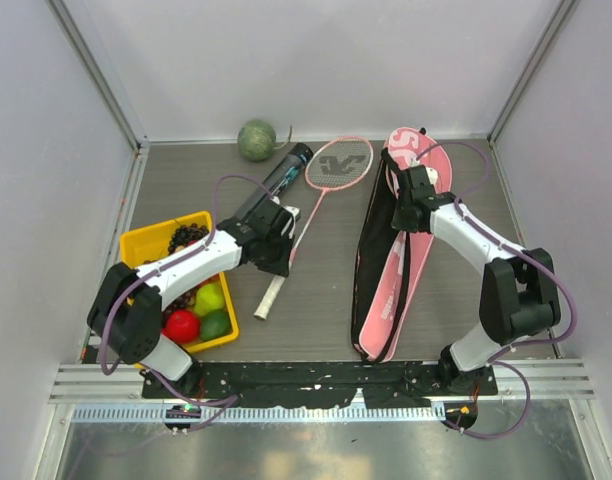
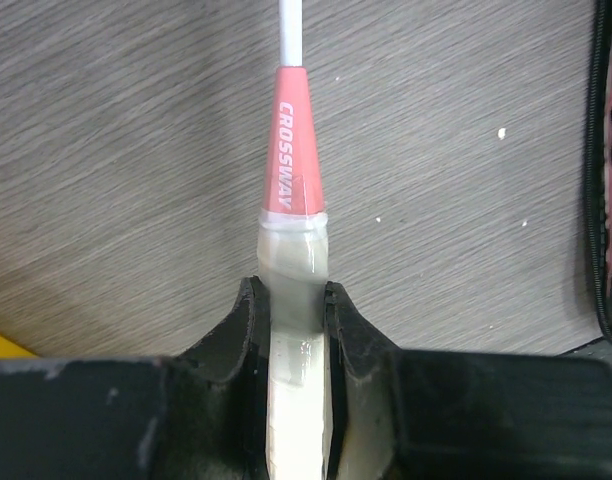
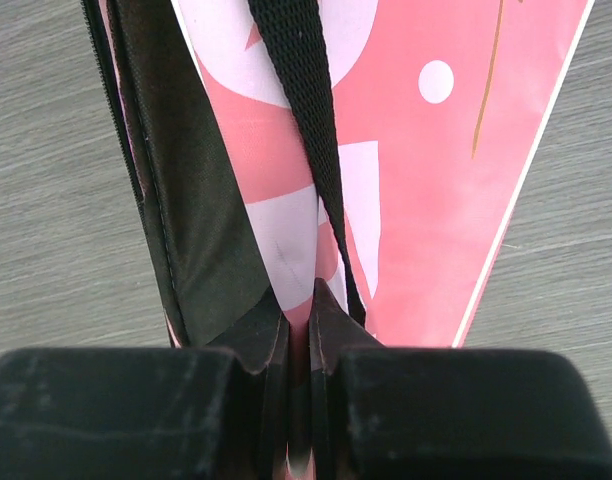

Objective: Pack up the badminton gear

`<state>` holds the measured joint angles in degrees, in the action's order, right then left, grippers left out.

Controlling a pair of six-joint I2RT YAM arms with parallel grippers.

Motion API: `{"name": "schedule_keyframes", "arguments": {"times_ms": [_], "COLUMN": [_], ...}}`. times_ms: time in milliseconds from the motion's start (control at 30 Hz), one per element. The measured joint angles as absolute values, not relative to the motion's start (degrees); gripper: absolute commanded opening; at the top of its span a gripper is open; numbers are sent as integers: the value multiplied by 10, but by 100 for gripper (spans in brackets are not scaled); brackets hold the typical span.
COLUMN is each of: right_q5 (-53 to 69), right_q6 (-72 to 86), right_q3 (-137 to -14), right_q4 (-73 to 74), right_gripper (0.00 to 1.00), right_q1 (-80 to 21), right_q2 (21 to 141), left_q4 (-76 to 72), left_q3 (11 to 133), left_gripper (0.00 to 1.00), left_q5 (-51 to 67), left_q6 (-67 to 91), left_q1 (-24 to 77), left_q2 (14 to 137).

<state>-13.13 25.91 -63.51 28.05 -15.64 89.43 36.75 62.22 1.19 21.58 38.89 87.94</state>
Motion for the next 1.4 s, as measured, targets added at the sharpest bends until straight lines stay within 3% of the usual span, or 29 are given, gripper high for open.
{"name": "schedule_keyframes", "arguments": {"times_ms": [933,1400], "right_q5": [-160,-164], "right_q6": [270,264], "right_q3": [-786,-804], "right_q4": [336,352], "right_gripper": [5,5], "right_q1": [-155,-152], "right_q2": [1035,1035], "left_q4": [261,257], "left_q3": [550,549], "left_gripper": [0,0], "left_q5": [25,-70], "left_q6": [286,282], "left_q1": [454,543], "left_q2": [837,837]}}
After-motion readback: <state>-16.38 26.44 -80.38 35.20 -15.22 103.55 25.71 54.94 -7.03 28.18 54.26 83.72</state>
